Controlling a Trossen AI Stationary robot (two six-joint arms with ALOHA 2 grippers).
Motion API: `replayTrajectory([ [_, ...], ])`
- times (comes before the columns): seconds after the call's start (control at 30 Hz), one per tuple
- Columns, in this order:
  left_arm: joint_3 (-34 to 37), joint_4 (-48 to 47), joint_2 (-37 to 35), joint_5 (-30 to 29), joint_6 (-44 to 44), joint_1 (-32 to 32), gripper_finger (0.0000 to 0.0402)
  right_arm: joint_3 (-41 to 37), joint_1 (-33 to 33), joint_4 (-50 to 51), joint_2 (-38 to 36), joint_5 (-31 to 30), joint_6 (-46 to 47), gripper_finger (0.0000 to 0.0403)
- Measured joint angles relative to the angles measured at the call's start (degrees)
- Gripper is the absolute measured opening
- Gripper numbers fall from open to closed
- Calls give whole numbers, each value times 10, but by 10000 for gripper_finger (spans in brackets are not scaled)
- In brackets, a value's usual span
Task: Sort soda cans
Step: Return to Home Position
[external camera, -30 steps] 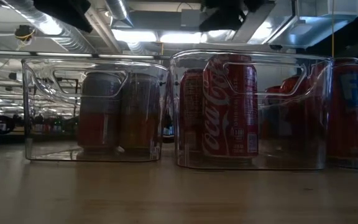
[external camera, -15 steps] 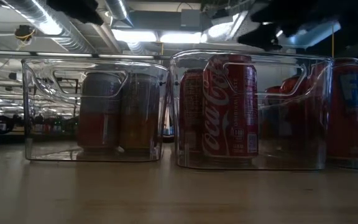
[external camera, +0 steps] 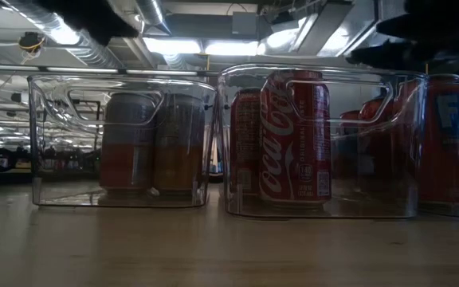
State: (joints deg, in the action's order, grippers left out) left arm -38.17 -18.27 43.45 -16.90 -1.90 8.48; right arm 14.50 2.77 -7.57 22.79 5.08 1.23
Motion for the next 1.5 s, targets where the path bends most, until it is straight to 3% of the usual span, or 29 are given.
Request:
replayTrajectory([
  [0.37,167,92,-175,-2,57,-28,1,-72,0,47,-226,-20,-1,360],
  [0.7,265,117,-313,2,92,-29,1,-77,-1,60,-227,-27,-1,360],
  [0.97,324,117,-430,11,73,-29,1,-109,-1,38,-227,-25,3,360],
  [1.27,375,204,-432,48,29,-29,1,-138,-1,32,-227,-27,23,360],
  [1.5,376,207,-429,52,50,-29,1,-139,-1,62,-226,-39,21,360],
])
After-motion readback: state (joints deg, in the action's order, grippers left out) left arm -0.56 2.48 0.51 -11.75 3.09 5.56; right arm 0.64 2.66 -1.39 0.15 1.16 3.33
